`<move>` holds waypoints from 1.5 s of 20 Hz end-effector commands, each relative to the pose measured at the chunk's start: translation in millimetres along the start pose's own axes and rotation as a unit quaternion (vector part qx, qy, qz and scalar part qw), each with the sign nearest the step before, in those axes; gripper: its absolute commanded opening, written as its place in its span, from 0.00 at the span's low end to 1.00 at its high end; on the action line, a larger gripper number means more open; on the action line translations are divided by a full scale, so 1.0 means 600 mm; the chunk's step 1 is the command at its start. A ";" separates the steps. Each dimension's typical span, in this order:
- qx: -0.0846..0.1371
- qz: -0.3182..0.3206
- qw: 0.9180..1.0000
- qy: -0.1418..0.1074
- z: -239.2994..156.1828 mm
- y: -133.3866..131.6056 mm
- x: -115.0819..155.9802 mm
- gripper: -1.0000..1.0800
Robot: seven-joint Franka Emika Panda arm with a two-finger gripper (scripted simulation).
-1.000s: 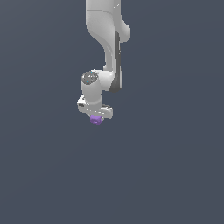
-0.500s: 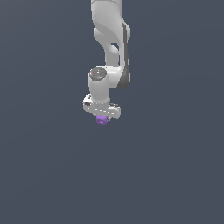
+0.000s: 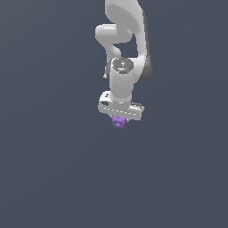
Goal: Pick up the object and move it to a goal position.
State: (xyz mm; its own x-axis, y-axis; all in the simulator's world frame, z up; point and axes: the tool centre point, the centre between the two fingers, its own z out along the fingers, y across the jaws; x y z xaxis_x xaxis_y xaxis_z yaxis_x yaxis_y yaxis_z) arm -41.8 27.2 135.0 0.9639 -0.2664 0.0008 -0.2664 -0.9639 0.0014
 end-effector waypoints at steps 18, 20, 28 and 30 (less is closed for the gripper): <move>0.000 0.000 1.000 0.000 -0.182 -0.263 0.065 0.00; 0.000 0.000 1.000 0.000 -0.195 -0.282 0.070 0.00; 0.001 0.000 1.000 0.000 -0.236 -0.343 0.089 0.00; 0.001 0.000 1.000 0.000 -0.242 -0.352 0.092 0.00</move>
State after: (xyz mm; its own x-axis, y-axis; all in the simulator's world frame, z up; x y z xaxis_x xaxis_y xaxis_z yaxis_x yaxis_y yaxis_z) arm 64.7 212.5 276.6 0.9639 -0.2662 0.0001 -0.2662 -0.9639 0.0000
